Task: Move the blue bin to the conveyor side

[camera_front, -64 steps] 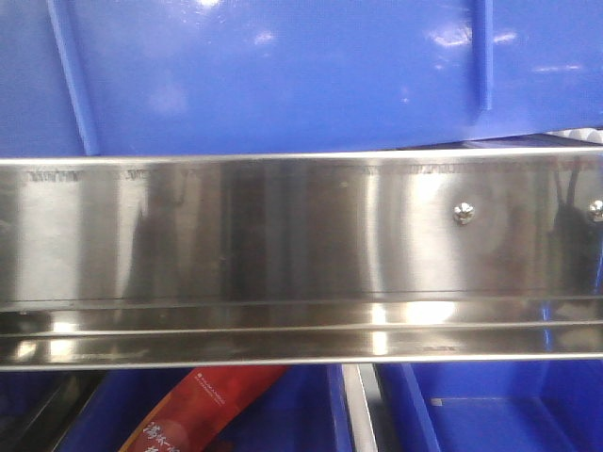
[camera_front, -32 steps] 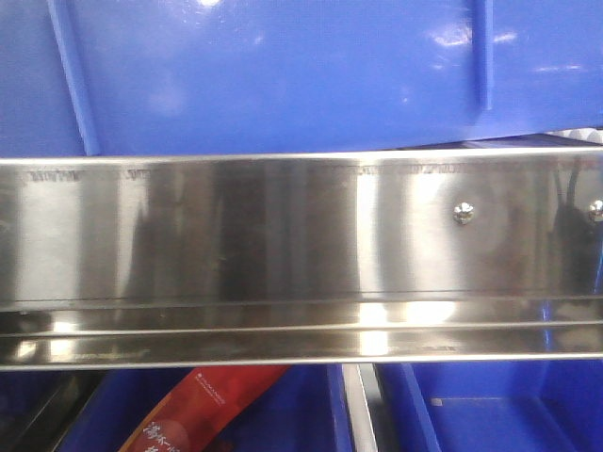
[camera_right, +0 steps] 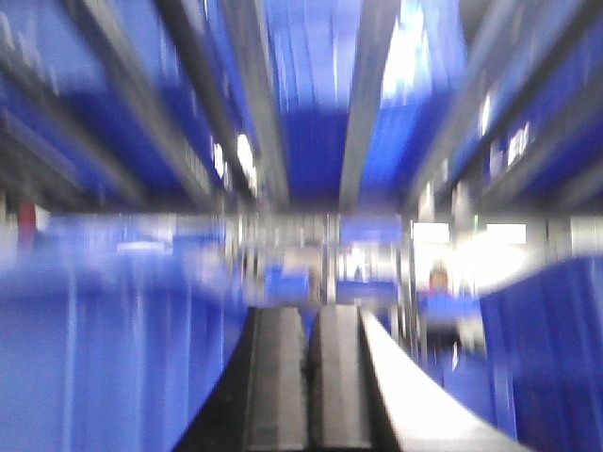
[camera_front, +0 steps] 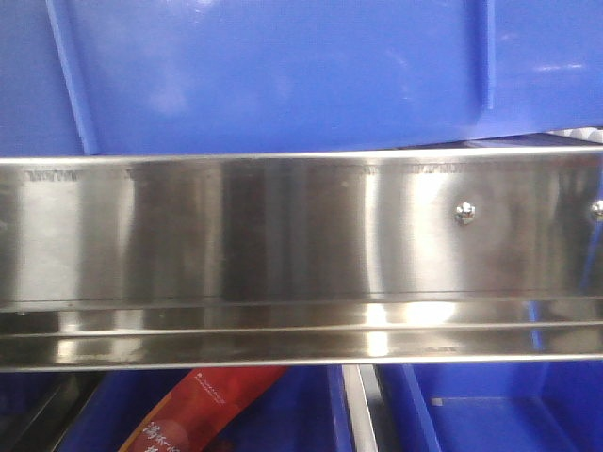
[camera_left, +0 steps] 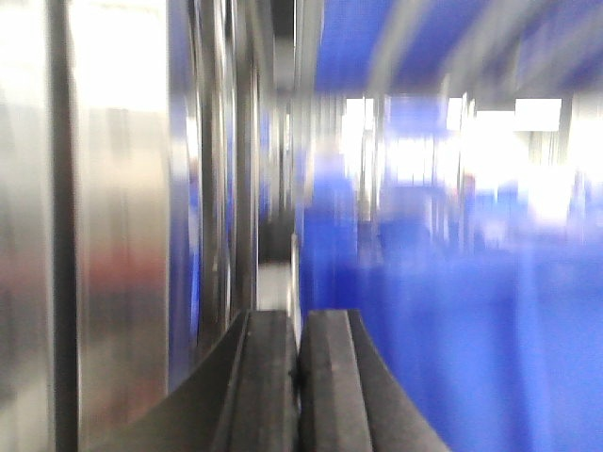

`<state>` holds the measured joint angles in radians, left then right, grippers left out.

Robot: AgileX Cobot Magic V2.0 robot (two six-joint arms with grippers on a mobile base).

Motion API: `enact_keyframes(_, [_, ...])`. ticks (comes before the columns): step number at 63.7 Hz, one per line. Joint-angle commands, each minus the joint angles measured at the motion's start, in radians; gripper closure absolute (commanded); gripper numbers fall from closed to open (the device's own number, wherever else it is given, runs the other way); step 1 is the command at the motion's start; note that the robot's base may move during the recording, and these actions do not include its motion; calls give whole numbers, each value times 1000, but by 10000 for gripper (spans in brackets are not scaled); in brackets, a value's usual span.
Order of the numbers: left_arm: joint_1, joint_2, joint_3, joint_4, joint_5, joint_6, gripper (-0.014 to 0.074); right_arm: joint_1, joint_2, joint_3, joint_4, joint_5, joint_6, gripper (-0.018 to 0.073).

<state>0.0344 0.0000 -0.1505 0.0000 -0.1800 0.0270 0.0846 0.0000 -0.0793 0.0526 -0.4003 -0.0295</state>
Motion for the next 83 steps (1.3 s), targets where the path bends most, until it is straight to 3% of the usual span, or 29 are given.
enact_keyframes(1, [2, 0, -134, 8, 32, -4, 603, -3, 0, -122, -6, 30, -7, 647])
enact_keyframes(13, [2, 124, -461, 10, 382, -4, 603, -3, 92, -496, -6, 465, -7, 647])
enact_keyframes(30, [2, 516, -874, 8, 888, -4, 603, -3, 538, -1045, -6, 1068, -7, 647])
enact_keyframes(35, [2, 611, -960, 0, 961, -4, 603, -3, 655, -1155, -6, 1226, -7, 647])
enact_keyframes(40, [2, 679, -1002, 0, 962, -4, 603, -3, 753, -1249, -6, 1346, -7, 647])
enact_keyframes(50, [2, 758, -1021, 0, 942, -4, 603, -3, 885, -1350, -6, 1383, -7, 647])
enact_keyframes(65, [2, 844, -1021, 0, 922, -4, 603, -3, 968, -1359, 22, 1343, -7, 647])
enact_keyframes(70, [2, 887, -1033, -40, 922, -4, 603, -3, 984, -1359, 37, 1301, -7, 647])
enact_keyframes(76, [2, 962, -1095, -103, 966, -6, 603, -3, 1000, -1372, 47, 1284, -7, 647])
enact_keyframes(83, [2, 1067, -1194, -110, 1084, -6, 603, -3, 1039, -1423, 47, 1395, -7, 647])
